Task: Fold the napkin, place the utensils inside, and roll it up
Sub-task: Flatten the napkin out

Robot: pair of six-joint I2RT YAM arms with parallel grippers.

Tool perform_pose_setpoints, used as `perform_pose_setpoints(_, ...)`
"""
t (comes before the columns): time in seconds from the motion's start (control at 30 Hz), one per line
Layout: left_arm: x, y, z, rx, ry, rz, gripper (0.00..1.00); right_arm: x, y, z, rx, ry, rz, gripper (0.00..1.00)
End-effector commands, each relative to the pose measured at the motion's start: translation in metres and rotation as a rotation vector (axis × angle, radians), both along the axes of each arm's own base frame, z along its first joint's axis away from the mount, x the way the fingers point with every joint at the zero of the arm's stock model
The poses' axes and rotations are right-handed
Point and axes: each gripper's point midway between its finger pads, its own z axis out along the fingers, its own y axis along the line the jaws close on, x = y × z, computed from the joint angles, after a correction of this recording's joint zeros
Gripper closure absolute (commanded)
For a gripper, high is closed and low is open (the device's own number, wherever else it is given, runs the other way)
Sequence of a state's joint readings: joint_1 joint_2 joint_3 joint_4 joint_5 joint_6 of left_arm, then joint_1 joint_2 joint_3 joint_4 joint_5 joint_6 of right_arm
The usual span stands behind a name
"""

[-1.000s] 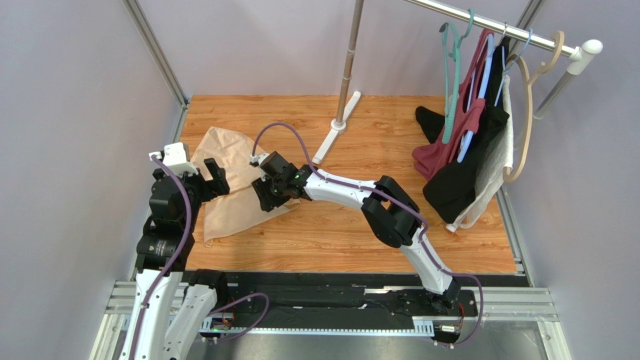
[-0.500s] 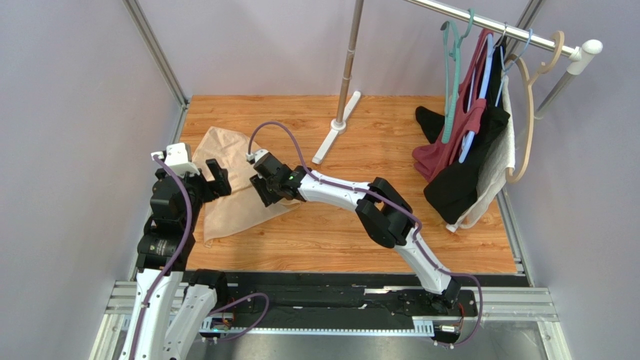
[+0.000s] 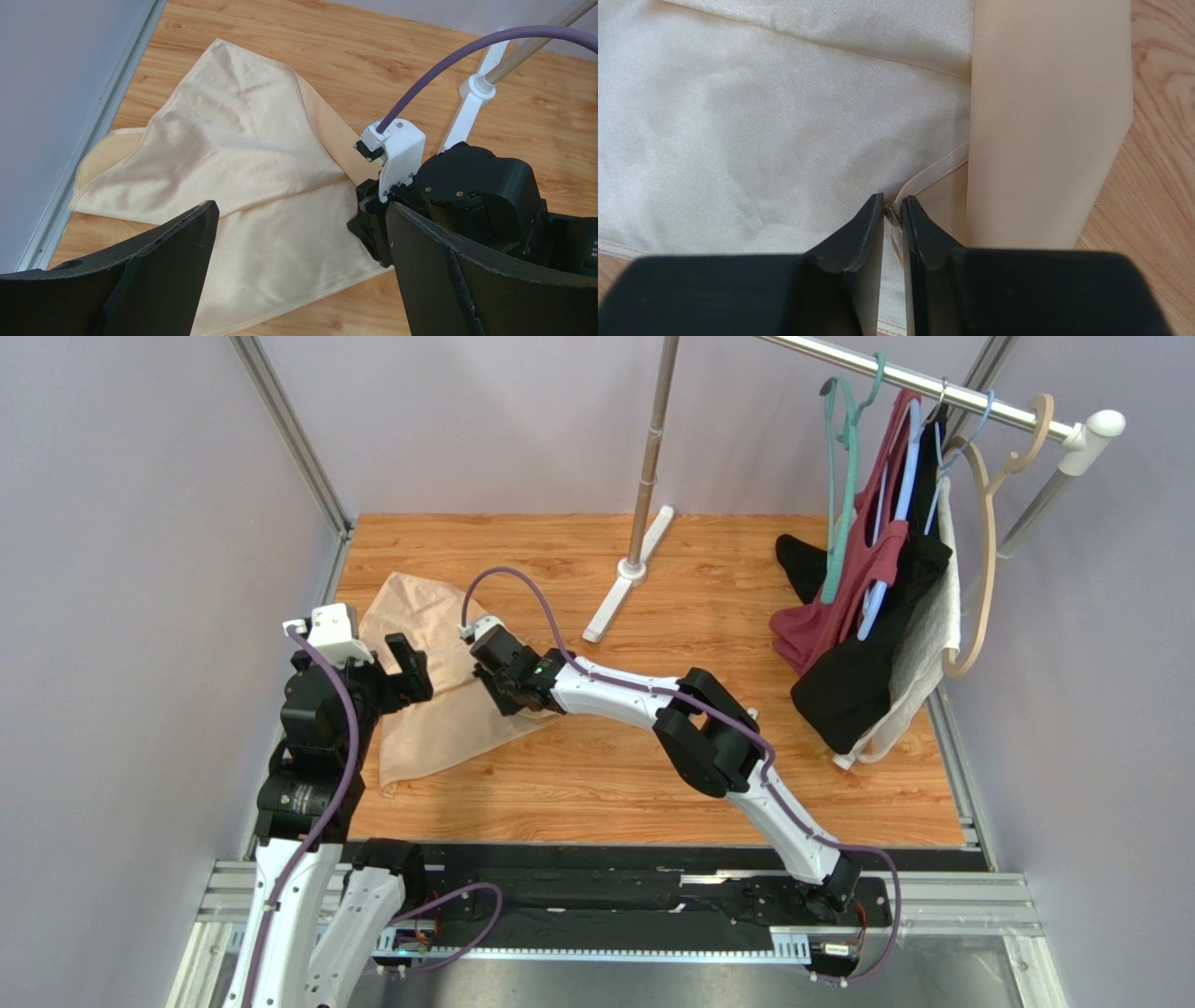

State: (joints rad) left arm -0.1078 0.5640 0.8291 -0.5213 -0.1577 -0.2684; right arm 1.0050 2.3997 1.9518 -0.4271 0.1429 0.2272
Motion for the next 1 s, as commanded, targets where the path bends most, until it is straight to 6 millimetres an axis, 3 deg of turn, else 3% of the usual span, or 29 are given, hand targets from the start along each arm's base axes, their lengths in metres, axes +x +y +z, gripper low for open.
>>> perform_pose_setpoints(0.0, 0.002, -0.001, 0.011, -0.020, -0.045, 0.001, 0.02, -0.005, 0.000, 0.014, 0.021, -0.001, -0.005, 0.89)
perform_pose_setpoints(0.07, 0.002, -0.001, 0.011, -0.020, -0.046, 0.001, 0.02, -0.006, 0.002, 0.024, 0.044, 0.007, -0.007, 0.90)
perform_pose_setpoints(0.1, 0.002, -0.001, 0.011, -0.021, -0.048, 0.001, 0.02, -0.009, 0.004, 0.030, 0.064, 0.020, 0.003, 0.98)
perform_pose_setpoints(0.27, 0.002, 0.000, 0.010, -0.019, -0.043, 0.004, 0.03, -0.019, 0.009, 0.090, 0.203, 0.048, 0.009, 1.00)
perform_pose_setpoints(0.33, 0.002, 0.000, 0.009, -0.017, -0.040, 0.004, 0.03, -0.016, 0.003, 0.105, 0.233, 0.044, -0.007, 1.00)
perform_pose_setpoints(0.37, 0.002, -0.001, 0.009, -0.012, -0.038, -0.001, 0.04, -0.015, -0.002, 0.123, 0.260, 0.030, -0.018, 1.00)
perform_pose_setpoints(0.43, 0.003, -0.002, 0.007, -0.004, -0.029, -0.010, 0.06, -0.006, -0.020, 0.125, 0.262, 0.031, -0.067, 1.00)
perform_pose_setpoints(0.47, 0.003, -0.004, 0.006, -0.001, -0.024, -0.020, 0.06, -0.003, -0.028, 0.135, 0.276, 0.018, -0.085, 1.00)
perform_pose_setpoints(0.7, 0.024, -0.021, -0.013, -0.012, 0.071, -0.100, 0.07, 0.042, -0.105, 0.105, 0.207, 0.018, -0.284, 1.00)
perform_pose_setpoints(0.83, 0.047, -0.035, -0.039, -0.029, 0.229, -0.150, 0.07, 0.054, -0.142, 0.081, 0.157, 0.039, -0.387, 1.00)
perform_pose_setpoints(0.87, 0.051, -0.040, -0.037, -0.038, 0.238, -0.174, 0.07, 0.057, -0.152, 0.073, 0.140, 0.047, -0.408, 1.00)
perform_pose_setpoints(0.93, 0.060, -0.041, -0.046, -0.036, 0.281, -0.175, 0.07, 0.059, -0.160, 0.071, 0.116, 0.032, -0.431, 0.95)
perform_pose_setpoints(0.97, 0.064, -0.038, -0.043, -0.017, 0.277, -0.165, 0.07, 0.057, -0.162, 0.072, 0.101, 0.022, -0.413, 0.79)
